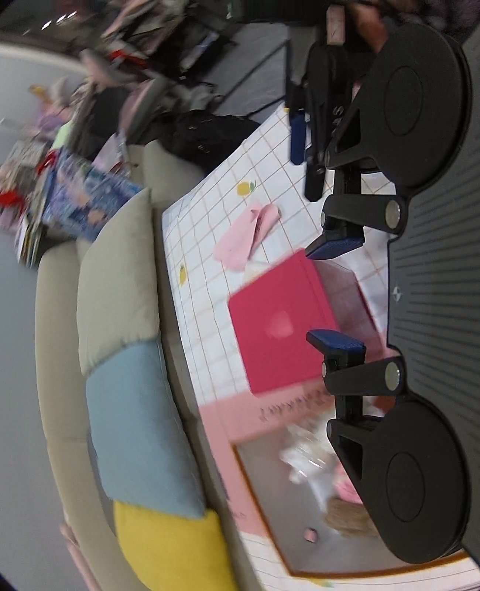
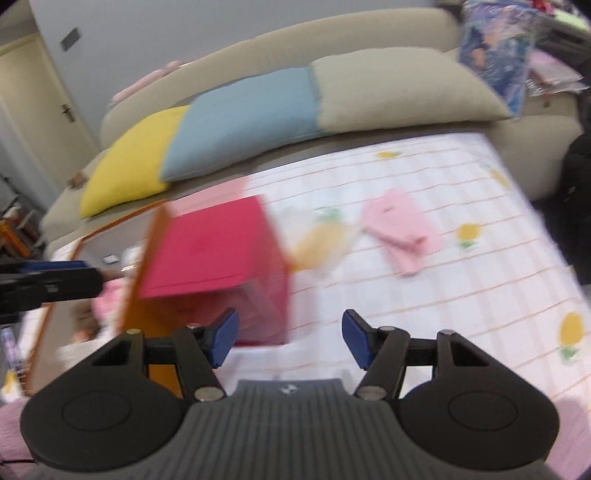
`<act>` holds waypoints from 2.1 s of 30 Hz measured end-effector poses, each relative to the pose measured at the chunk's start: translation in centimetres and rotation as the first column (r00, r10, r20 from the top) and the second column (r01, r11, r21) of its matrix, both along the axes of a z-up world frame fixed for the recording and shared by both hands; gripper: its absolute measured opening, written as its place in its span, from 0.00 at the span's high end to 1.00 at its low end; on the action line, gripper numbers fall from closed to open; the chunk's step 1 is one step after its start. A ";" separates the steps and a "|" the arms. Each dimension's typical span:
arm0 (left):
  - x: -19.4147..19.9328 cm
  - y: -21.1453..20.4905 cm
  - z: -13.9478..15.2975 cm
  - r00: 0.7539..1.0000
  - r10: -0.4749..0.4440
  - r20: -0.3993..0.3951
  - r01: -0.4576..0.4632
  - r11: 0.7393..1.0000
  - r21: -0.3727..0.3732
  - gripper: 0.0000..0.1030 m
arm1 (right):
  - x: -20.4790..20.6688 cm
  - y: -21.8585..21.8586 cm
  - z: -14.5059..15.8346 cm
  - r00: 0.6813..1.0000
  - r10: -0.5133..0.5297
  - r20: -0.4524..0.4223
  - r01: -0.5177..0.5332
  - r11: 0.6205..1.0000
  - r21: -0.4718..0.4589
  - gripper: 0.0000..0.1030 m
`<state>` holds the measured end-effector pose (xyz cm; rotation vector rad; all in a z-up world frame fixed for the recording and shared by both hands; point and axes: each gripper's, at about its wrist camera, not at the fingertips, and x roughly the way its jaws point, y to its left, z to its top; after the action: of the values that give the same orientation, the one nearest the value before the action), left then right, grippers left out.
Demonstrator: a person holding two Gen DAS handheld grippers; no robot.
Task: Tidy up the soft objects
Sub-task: 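Move both grippers to the pink cloth and grasp it with the right gripper, then grasp the clear bag with yellow item with the left gripper while the right lifts the cloth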
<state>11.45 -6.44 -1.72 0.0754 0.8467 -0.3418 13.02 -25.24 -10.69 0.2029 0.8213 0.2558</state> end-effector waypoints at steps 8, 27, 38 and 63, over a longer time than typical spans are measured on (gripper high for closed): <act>5.0 -5.4 -1.7 0.992 -0.121 -0.037 0.124 0.986 0.110 0.44 | 6.2 -3.3 -4.7 0.994 -0.008 0.110 0.024 0.989 -0.148 0.37; 15.5 -13.1 -10.2 0.939 -0.165 -0.300 0.275 0.886 0.373 0.35 | 13.2 -4.6 -10.7 0.990 0.084 0.110 -0.064 0.982 -0.178 0.40; 17.4 -14.8 -13.0 0.926 -0.109 -0.363 0.276 0.848 0.451 0.28 | 13.2 -3.1 -11.7 0.970 0.210 0.122 -0.166 0.940 -0.298 0.91; 20.4 -16.0 -15.9 0.911 -0.055 -0.408 0.292 0.785 0.546 0.92 | 13.6 -6.8 -10.3 0.981 0.072 0.179 -0.028 0.971 -0.236 0.14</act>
<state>31.82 -22.48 -17.60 0.7107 1.3146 -0.2543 26.59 -32.08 -20.96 -0.0619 0.6644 0.2202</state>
